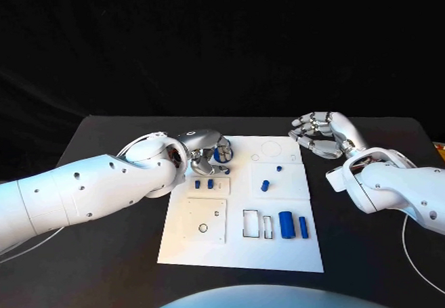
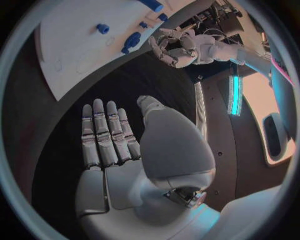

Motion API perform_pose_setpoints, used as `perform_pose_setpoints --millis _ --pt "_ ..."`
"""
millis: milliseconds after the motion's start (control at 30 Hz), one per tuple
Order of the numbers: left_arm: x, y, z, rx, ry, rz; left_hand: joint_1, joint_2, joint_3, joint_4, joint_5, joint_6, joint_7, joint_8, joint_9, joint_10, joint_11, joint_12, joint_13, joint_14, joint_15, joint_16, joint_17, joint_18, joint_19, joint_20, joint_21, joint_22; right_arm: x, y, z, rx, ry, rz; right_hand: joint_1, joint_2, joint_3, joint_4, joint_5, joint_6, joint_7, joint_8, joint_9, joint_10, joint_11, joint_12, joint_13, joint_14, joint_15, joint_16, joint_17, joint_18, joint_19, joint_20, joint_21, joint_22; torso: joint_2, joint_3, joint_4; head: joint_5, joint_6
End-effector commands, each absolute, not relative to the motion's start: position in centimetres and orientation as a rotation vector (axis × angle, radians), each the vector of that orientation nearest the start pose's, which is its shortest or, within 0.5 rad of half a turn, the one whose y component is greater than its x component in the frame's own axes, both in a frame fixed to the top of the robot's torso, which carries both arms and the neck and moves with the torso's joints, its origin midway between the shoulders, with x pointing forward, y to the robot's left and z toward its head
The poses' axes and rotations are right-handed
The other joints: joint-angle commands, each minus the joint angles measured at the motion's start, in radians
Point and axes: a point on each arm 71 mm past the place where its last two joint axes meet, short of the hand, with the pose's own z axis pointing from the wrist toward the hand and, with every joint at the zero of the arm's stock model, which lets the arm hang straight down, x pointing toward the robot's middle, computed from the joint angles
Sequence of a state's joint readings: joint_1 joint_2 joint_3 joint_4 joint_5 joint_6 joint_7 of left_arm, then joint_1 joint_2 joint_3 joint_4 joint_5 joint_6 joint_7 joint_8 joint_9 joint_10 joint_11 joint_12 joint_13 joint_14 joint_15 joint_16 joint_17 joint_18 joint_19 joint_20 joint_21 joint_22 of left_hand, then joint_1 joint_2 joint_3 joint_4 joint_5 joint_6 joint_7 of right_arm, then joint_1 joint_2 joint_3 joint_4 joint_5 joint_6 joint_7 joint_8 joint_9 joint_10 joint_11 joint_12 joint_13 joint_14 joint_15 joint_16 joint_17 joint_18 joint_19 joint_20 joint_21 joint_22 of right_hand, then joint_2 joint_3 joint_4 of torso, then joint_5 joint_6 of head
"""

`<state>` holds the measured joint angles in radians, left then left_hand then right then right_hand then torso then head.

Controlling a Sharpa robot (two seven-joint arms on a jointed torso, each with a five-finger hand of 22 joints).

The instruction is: Assemble the parts on the task board

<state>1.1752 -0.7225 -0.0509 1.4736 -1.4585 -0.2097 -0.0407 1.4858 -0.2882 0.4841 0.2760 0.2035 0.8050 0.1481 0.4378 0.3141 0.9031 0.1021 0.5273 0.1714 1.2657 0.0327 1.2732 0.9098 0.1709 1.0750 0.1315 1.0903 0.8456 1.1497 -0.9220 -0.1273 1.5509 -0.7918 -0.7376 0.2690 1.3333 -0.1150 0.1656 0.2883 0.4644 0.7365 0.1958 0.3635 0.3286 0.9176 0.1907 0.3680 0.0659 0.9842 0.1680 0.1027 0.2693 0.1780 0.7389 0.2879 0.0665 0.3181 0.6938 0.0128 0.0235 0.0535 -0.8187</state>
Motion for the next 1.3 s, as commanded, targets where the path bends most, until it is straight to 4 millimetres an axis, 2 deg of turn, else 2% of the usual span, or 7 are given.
perform_pose_setpoints --millis 33,500,1300 --pt "48.0 14.2 -21.3 0.394 1.806 -0.699 0.012 0.002 -0.006 0.000 -0.002 0.016 0.000 -0.006 -0.003 0.013 0.000 -0.008 -0.005 0.007 0.000 0.010 0.003 -0.017 0.012 -0.001 0.014 0.014 46.1 -24.4 -21.0 0.427 1.400 0.951 -0.003 0.000 -0.002 -0.005 0.006 -0.007 0.063 0.003 -0.001 -0.002 0.007 0.002 -0.001 -0.004 -0.001 -0.007 -0.001 0.002 -0.008 -0.001 0.000 -0.002 0.000 0.0001 0.0001 -0.001 0.001" --pt "48.6 12.9 -21.9 0.427 1.830 -0.675 0.029 0.006 0.007 -0.003 -0.001 0.037 -0.002 -0.014 -0.013 0.033 -0.003 -0.024 -0.019 0.029 -0.002 0.043 0.029 -0.027 0.041 -0.002 0.066 0.075 46.0 -24.3 -21.0 0.426 1.401 0.955 -0.001 0.001 -0.001 -0.005 0.006 -0.008 0.063 0.003 -0.001 -0.002 0.007 0.002 -0.001 -0.004 -0.001 -0.007 -0.002 0.002 -0.008 -0.001 0.000 -0.003 0.000 0.0003 0.0003 -0.007 -0.002" --pt "49.2 12.1 -23.4 0.439 1.886 -0.647 0.059 0.019 0.043 -0.022 -0.003 0.061 0.001 -0.024 -0.024 0.052 -0.004 -0.041 -0.034 0.035 -0.004 0.063 0.029 -0.031 0.047 -0.002 0.100 0.112 46.0 -24.2 -21.0 0.425 1.402 0.958 0.000 0.002 0.000 -0.005 0.007 -0.008 0.063 0.004 -0.002 -0.002 0.007 0.002 -0.001 -0.003 -0.001 -0.007 -0.003 0.002 -0.008 -0.001 0.000 -0.004 -0.001 0.0004 0.0013 -0.015 -0.012"
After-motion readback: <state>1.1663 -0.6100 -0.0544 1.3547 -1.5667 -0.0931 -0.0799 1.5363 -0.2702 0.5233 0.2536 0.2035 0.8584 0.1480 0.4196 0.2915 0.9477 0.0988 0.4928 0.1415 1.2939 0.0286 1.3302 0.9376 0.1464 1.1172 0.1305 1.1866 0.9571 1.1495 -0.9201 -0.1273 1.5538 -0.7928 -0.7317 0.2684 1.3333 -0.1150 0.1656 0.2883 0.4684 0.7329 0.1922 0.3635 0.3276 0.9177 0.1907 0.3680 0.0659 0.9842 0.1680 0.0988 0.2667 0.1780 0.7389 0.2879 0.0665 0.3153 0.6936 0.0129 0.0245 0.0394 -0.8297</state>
